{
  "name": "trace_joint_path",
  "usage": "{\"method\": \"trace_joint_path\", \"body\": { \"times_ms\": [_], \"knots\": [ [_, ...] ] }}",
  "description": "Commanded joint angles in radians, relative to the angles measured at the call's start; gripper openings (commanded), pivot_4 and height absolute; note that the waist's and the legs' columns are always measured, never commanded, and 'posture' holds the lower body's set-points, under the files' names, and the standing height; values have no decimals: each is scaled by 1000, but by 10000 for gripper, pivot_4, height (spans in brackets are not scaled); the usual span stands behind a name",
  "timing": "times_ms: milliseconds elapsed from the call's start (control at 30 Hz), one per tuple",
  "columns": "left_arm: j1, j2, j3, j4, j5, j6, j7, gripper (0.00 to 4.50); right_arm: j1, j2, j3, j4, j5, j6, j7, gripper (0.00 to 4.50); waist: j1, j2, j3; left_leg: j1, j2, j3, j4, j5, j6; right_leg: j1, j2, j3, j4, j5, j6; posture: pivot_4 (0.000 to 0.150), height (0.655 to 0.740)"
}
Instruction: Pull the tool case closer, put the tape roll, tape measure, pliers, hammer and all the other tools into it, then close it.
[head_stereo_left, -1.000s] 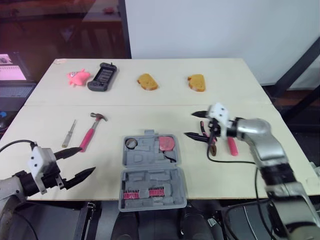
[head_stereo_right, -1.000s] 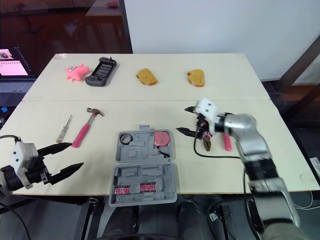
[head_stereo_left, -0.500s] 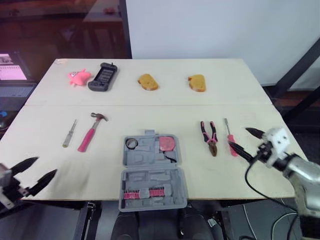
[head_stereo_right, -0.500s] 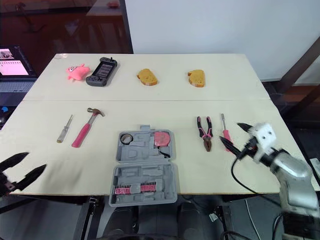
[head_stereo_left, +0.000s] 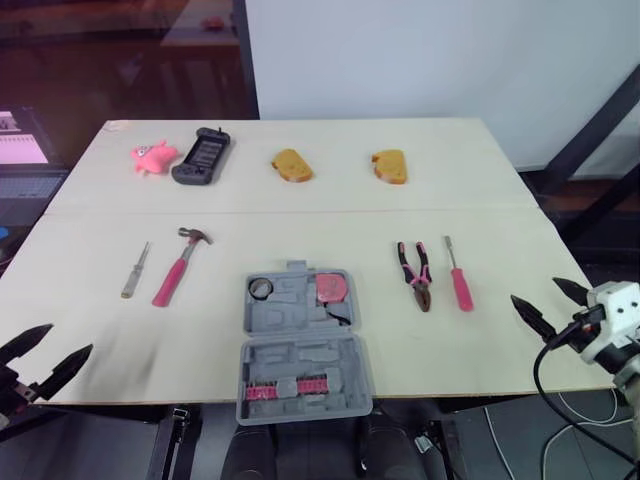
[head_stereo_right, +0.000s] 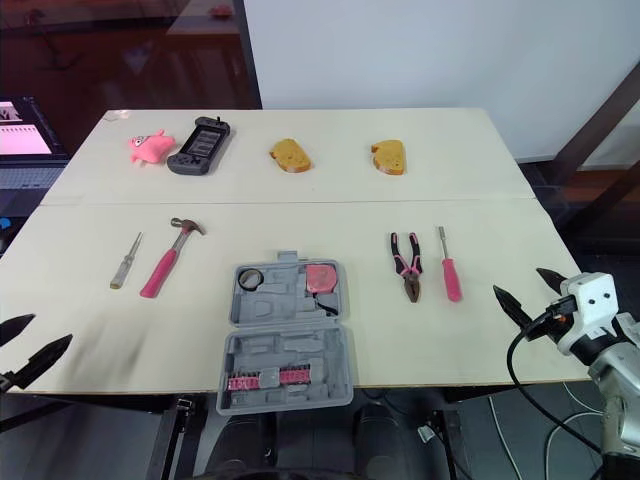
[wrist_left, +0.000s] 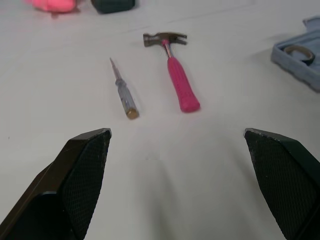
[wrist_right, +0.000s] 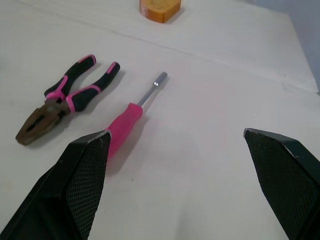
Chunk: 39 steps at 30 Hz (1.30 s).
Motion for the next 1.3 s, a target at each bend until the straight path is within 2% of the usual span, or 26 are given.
{"method": "trace_joint_path", "body": {
  "times_ms": [33, 200, 367, 467, 633, 733, 933, 1067, 1300],
  "knots": [
    [-13, 14, -35, -202, -58, 100, 18, 45000, -25, -43, 27, -134, 51, 75, 15, 44808, 4, 1, 0, 0, 0, 0, 0, 0, 0, 0, 0, 0, 0, 0, 0, 1500, 7207],
    [-96, 57, -176, -442, -102, 305, 49, 45000, -69, -80, 95, -337, 104, 242, -2, 44808, 5, 1, 0, 0, 0, 0, 1, 0, 0, 3, 0, 0, 0, 0, 0, 1500, 7207],
    [-194, 84, -307, -560, -104, 399, 30, 45000, -78, -90, 157, -509, 119, 381, -54, 44808, 4, 1, 1, 0, 0, 0, 0, 0, 0, 2, 0, 0, 0, 0, 0, 1500, 7207],
    [-286, 128, -437, -651, -107, 504, 3, 45000, -64, -100, 177, -663, 252, 597, -96, 44808, 5, 1, 1, 0, 0, 0, 1, 0, 0, 2, 0, 0, 1, 0, 1, 1500, 7207],
    [-420, 147, -514, -671, -116, 567, -18, 45000, -53, -101, 160, -784, 346, 780, -192, 44808, 7, 1, 1, -1, 0, 0, 2, 0, 0, 2, 1, 1, 1, 0, 0, 1500, 7207],
    [-488, 154, -549, -659, -106, 584, -43, 45000, -39, -109, 173, -842, 351, 858, -253, 44808, 7, 1, 1, -2, 0, 0, 1, 0, 0, 1, 1, 1, 1, 0, 0, 1500, 7207],
    [-497, 167, -560, -670, -98, 585, -68, 45000, -55, -41, 194, -848, 380, 994, -390, 44808, 3, 0, 1, -3, 0, -1, 1, 0, 1, 0, 1, 1, 1, 0, 0, 1500, 7207],
    [-473, 158, -551, -689, -86, 574, -52, 45000, -104, 1, 268, -772, 269, 995, -504, 44808, 4, 0, 1, -5, 0, -1, 2, 0, 1, -1, 1, 1, 1, 0, 0, 1500, 7207],
    [-423, 161, -514, -749, -89, 560, -32, 45000, -203, 79, 356, -628, 147, 973, -601, 44808, 4, 0, 1, -11, 0, -2, 3, 0, 1, -6, 2, 1, 1, 0, 0, 1500, 7207]
  ]
}}
